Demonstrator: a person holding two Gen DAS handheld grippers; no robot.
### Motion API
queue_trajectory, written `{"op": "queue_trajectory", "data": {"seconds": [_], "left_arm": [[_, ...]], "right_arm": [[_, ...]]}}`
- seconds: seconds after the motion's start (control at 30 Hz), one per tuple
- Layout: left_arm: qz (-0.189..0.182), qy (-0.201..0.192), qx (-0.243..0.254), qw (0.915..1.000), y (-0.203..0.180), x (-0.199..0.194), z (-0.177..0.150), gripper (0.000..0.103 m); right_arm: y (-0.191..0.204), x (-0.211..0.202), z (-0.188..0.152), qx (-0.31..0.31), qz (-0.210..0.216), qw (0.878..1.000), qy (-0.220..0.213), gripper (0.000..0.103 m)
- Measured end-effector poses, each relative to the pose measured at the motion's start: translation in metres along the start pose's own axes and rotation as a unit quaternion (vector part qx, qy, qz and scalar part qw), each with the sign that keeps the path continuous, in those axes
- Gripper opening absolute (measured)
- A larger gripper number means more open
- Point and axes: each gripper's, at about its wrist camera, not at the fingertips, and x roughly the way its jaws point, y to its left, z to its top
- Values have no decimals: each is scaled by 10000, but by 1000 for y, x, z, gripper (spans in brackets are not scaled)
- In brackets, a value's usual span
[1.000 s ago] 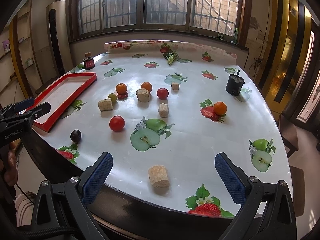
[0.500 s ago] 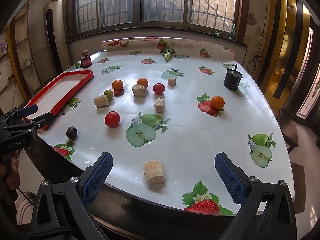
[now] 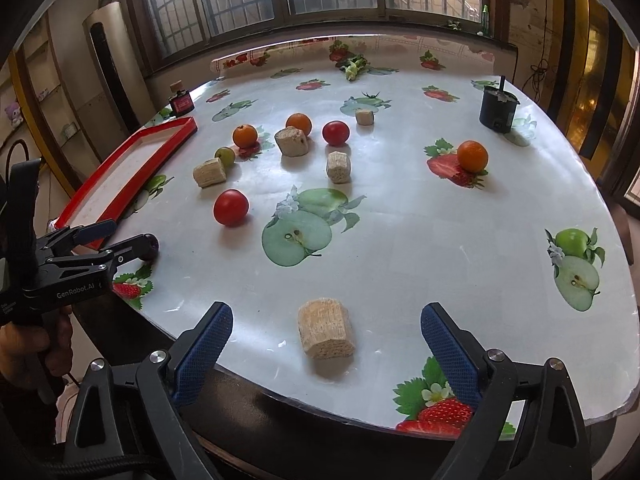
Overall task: Organize fruits
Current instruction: 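Grasp the dark plum with the left tool while the right tool grasps the beige cork, then carry the plum and cork with both tools over the red-rimmed tray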
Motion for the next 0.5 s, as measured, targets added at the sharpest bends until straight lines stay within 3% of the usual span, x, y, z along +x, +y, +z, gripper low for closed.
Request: {"op": "queue_trajectory", "data": {"seconds": [0.03,0.13,0.2,0.27,0.3,0.33,0.5], "left_arm": [[-34,66,23,10000,-1,4,0,54],[-284,187,75,9994,-5,11,1,50],[-240,134,255,9993,-11,11,0,44],[-373,125,324,9987,-15,10,1,29],[-481,142,338,9982,-16,9,1,22],[-442,140,355,9983,-17,8,0,22],[-660,184,139,9976,-6,2,3,22]], "right_arm": [[0,5,0,-30,-55,9999,79,82],[4,17,-2,-168,-133,9989,410,65],[7,25,-5,-289,-193,9979,538,63],[9,26,-9,-381,-283,9975,519,52],[8,24,-8,-371,-210,9978,507,39],[7,23,-8,-321,-127,9980,520,32],[7,15,1,-276,167,9984,468,31]]}}
